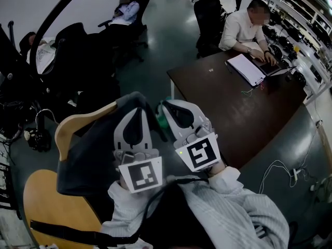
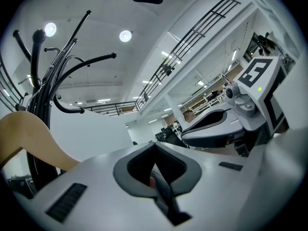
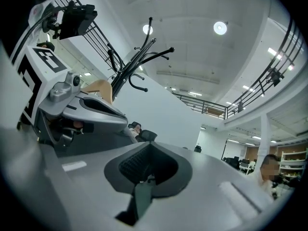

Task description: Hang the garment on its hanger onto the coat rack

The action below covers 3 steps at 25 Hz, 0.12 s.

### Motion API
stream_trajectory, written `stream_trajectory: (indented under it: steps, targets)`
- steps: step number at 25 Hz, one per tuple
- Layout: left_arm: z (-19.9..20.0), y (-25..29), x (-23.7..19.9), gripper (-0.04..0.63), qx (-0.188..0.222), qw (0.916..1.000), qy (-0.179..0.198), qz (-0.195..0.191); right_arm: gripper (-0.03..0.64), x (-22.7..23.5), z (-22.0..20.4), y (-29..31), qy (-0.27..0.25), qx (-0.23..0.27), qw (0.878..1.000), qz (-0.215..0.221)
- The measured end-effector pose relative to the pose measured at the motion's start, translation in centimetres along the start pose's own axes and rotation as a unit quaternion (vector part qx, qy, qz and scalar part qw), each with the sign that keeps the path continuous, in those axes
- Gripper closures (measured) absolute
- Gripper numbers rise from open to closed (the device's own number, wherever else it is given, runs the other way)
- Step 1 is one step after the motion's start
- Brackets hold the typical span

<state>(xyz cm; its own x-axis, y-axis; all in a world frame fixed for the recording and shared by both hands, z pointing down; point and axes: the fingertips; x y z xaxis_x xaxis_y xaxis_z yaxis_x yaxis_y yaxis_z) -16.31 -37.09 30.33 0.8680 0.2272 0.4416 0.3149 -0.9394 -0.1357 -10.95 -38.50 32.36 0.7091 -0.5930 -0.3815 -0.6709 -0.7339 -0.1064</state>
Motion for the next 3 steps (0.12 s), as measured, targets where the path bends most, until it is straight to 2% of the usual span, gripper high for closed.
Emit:
stream_trajectory:
  steps: [3]
  targets:
    - [-0.07, -0.11, 0.09, 0.589, -0.003, 1.0000, 0.000, -0.001, 0.615, -0.20, -0.05, -0.08, -0.001, 0.000, 1.000, 0.003]
Point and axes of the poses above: the fingertips, and each gripper's own axes: y forward along the fingers, x to its right, z out of its top, and after that the axes turned 5 degrees about x, right-handed
